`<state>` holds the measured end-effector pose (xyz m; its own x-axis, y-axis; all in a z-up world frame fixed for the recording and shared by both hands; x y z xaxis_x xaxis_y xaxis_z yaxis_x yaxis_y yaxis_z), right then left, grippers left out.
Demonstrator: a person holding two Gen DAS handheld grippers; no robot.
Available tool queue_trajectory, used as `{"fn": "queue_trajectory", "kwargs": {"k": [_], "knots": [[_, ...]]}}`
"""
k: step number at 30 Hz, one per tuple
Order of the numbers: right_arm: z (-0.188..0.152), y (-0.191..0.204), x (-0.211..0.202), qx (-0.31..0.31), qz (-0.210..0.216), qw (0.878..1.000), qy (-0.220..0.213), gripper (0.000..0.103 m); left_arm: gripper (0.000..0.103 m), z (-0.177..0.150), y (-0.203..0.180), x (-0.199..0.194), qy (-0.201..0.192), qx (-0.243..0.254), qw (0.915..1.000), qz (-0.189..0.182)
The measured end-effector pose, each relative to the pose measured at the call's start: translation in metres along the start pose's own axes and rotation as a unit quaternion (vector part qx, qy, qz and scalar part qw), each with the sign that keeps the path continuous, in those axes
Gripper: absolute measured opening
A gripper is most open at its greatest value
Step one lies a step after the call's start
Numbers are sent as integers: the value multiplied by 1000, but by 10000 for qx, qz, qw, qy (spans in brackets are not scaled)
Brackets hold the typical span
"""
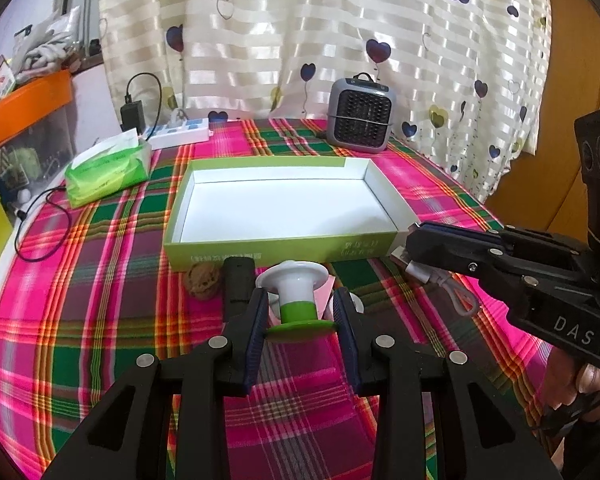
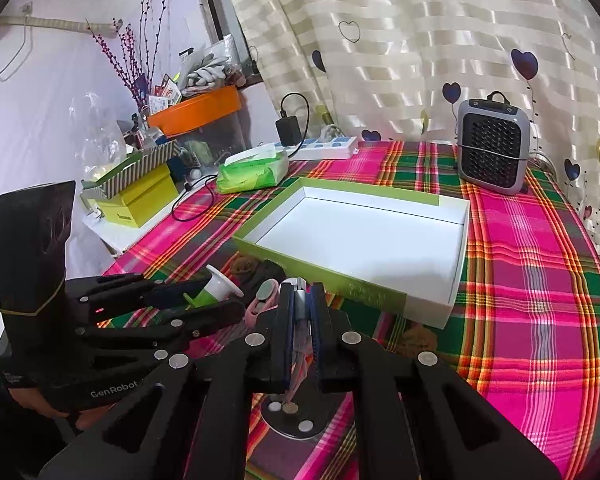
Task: Organize objects
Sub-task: 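Carry the suction knob with the left tool while the right tool carries the earphones over the box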
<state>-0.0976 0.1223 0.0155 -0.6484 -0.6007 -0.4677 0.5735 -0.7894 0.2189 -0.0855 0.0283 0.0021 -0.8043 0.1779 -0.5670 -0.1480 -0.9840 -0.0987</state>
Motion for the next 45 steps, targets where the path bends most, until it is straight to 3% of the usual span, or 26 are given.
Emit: {"fn": "queue_trajectory", "kwargs": {"k": [27,45], "knots": [[15,-9,23,-209,-159,9996,97,8,31,25,4,21,-68,338,9988,345],[32,-28,53,-345,-379,9985,206,8,31,49,14,54,-60,467,9974,544]]}}
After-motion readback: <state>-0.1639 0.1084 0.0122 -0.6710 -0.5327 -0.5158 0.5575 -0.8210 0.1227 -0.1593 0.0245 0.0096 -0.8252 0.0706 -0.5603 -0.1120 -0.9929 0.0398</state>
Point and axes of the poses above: each gripper's, at about its wrist camera, not at the fingertips, and x roughly the way its jaws point, y to its left, z to its top, the point moved 7 cm from there along x, roughly the way its jaws point, and after that the axes turned 7 degrees about -y, right-handed, at the moved point
